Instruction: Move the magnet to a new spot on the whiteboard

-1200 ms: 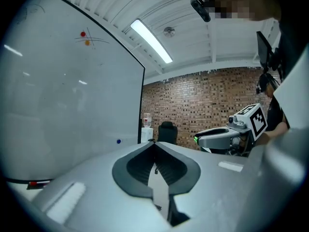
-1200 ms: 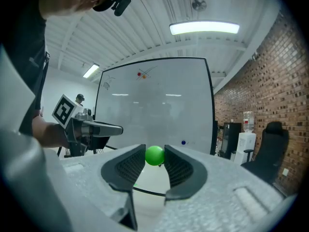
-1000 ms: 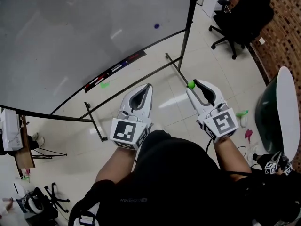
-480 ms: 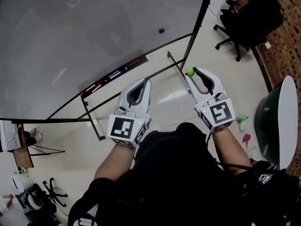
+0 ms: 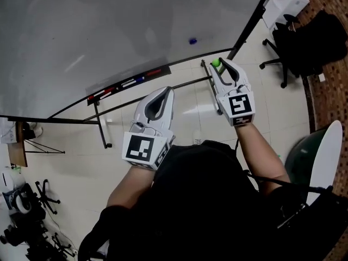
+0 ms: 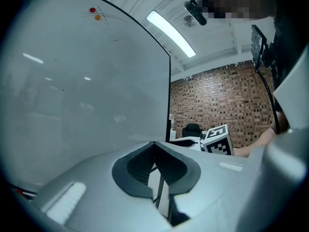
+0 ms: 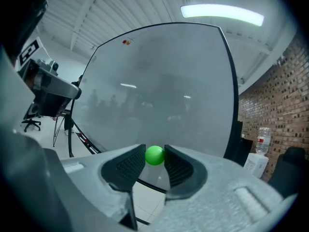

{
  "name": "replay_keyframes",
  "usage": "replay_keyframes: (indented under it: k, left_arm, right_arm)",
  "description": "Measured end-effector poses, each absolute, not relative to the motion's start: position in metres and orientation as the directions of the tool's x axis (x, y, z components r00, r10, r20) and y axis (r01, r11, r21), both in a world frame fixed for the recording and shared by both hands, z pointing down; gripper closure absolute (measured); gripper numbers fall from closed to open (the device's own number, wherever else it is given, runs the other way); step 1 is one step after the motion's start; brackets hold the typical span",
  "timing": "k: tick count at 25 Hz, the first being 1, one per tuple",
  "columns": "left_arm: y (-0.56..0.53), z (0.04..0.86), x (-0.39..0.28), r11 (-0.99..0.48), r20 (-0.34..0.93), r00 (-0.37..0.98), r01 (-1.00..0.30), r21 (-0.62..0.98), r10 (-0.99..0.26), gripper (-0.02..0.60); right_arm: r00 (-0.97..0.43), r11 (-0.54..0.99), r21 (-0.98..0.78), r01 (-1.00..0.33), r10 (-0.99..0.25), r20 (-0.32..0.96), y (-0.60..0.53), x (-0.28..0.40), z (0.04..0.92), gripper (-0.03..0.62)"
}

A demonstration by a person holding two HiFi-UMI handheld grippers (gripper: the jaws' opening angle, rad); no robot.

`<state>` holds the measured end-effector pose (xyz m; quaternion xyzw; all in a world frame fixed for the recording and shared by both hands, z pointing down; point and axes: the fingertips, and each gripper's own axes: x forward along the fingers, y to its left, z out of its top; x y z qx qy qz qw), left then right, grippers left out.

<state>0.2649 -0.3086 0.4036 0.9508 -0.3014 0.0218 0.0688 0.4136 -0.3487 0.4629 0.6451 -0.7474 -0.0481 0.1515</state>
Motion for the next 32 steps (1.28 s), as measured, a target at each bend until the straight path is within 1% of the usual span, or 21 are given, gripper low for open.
replay_keyframes:
  k: [5, 9, 13, 18, 23, 32]
  left_arm:
    - [-0.317, 0.409, 0.280, -0.769, 0.076, 0.777, -0.629, 0.117, -0.625, 0.565]
    - [-0.319, 0.421, 0.286, -0.733, 0.105, 0.743, -0.670, 0.122, -0.661, 0.565]
    - [-0.317, 0.427, 0.291, -0.715, 0.128, 0.724, -0.690, 0.110, -0.678, 0.565]
    - [-0.320, 0.427, 0.283, -0.679, 0.138, 0.684, -0.729, 0.085, -0.717, 0.565]
    - [-0.325, 0.430, 0.276, -0.654, 0.150, 0.658, -0.752, 0.082, -0.738, 0.565]
    - [-0.329, 0.433, 0.281, -0.656, 0.133, 0.660, -0.750, 0.077, -0.739, 0.565]
  right_arm:
    - [-0.172, 0.212, 0.259, -0.942, -0.971, 0.167, -0.384, 0.422, 0.488, 0.485]
    - [-0.185, 0.233, 0.314, -0.920, -0.967, 0.175, -0.410, 0.433, 0.509, 0.485]
    - [-0.184, 0.245, 0.407, -0.880, -0.966, 0.182, -0.431, 0.438, 0.522, 0.485]
    - [-0.164, 0.224, 0.542, -0.810, -0.974, 0.157, -0.448, 0.435, 0.522, 0.485]
    - [-0.166, 0.219, 0.535, -0.816, -0.975, 0.147, -0.458, 0.431, 0.530, 0.484]
    - [-0.162, 0.199, 0.580, -0.790, -0.980, 0.114, -0.468, 0.432, 0.531, 0.484]
